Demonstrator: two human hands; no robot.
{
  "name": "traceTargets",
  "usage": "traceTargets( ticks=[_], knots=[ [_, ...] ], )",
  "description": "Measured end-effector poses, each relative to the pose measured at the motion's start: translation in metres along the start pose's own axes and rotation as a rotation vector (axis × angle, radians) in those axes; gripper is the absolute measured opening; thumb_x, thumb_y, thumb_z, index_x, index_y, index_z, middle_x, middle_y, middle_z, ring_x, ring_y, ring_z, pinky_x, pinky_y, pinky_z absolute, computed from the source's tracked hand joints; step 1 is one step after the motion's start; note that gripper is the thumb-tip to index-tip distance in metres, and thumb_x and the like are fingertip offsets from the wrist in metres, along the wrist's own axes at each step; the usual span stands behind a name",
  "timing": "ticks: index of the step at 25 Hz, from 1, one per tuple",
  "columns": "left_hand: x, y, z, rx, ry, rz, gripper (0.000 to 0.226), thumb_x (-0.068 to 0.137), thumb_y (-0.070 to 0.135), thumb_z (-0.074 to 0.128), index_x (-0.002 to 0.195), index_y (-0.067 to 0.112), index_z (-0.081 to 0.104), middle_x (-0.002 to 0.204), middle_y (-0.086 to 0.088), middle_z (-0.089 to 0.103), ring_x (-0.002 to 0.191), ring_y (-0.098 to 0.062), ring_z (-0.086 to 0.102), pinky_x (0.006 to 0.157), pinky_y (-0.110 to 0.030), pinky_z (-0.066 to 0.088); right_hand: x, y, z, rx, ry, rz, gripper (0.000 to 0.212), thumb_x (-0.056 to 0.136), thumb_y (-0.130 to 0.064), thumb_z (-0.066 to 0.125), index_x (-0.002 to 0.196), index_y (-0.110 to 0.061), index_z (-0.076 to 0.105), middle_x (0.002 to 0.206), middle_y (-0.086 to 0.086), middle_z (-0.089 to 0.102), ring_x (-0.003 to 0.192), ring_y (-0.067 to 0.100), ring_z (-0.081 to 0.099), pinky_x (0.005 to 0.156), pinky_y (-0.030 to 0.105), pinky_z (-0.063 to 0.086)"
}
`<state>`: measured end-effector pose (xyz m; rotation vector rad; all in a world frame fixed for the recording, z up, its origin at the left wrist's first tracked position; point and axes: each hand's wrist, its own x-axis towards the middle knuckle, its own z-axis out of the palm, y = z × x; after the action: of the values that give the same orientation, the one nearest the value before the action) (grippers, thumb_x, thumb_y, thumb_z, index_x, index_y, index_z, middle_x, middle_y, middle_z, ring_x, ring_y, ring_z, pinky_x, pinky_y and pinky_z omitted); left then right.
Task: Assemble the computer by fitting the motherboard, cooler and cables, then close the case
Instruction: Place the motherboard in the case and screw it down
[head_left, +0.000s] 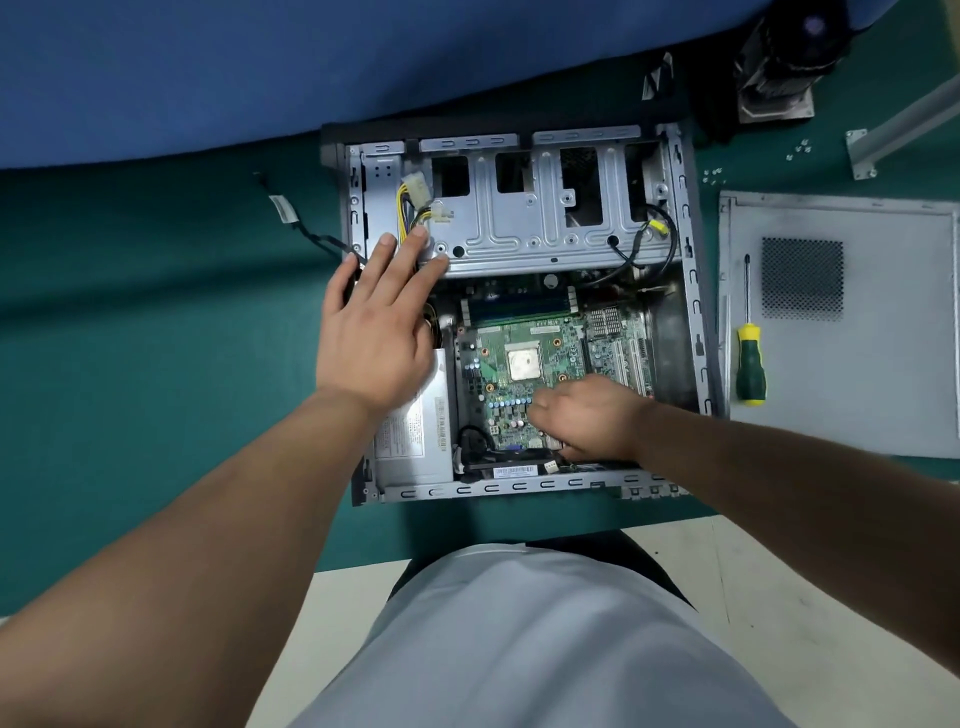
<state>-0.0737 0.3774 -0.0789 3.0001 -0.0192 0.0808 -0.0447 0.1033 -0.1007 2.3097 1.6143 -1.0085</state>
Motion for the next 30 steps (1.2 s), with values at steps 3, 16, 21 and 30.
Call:
traceTargets(
  ticks=[3, 16, 21, 30],
  knots=[
    [0.0, 0.0, 0.0, 0.0, 0.002, 0.001, 0.069, 0.087, 0.027, 0.044, 0.154, 0.036, 0.036, 0.17, 0.01, 0.019, 0.157, -0.018, 0.02, 0.127, -0.045, 0.009, 0.003, -0.001, -0.002, 0.009, -0.069, -0.024, 0.036, 0.089, -0.017, 0.07, 0.12, -0.01, 0.053, 0.108, 0.006, 0.055, 0.083, 0.018, 0.052, 0.073, 0.034, 0.055],
    [0.001, 0.0, 0.0, -0.016, -0.001, -0.004, 0.067, 0.088, 0.027, 0.042, 0.154, 0.037, 0.037, 0.17, 0.01, 0.02, 0.157, -0.018, 0.02, 0.127, -0.047, 0.011, -0.009, 0.013, -0.004, 0.48, 0.048, 0.726, 0.028, 0.095, -0.008, 0.057, 0.123, -0.012, 0.054, 0.12, 0.01, 0.054, 0.089, 0.021, 0.063, 0.074, 0.03, 0.055],
    [0.0, 0.0, 0.0, -0.02, -0.006, -0.01, 0.067, 0.088, 0.028, 0.042, 0.154, 0.036, 0.036, 0.17, 0.01, 0.019, 0.157, -0.017, 0.018, 0.127, -0.047, 0.01, 0.002, 0.021, -0.01, 0.355, 0.089, 0.979, 0.051, 0.085, 0.012, 0.054, 0.134, 0.001, 0.05, 0.125, 0.021, 0.049, 0.057, 0.017, 0.044, 0.05, 0.024, 0.045],
    [0.0, 0.003, -0.006, -0.056, -0.007, -0.014, 0.066, 0.088, 0.027, 0.041, 0.153, 0.035, 0.04, 0.17, 0.009, 0.022, 0.156, -0.019, 0.021, 0.127, -0.047, 0.01, 0.013, 0.027, -0.016, 0.42, 0.148, 1.122, 0.016, 0.092, 0.006, 0.06, 0.08, -0.004, 0.056, 0.067, 0.008, 0.049, 0.067, 0.024, 0.062, 0.07, 0.037, 0.062]
  ],
)
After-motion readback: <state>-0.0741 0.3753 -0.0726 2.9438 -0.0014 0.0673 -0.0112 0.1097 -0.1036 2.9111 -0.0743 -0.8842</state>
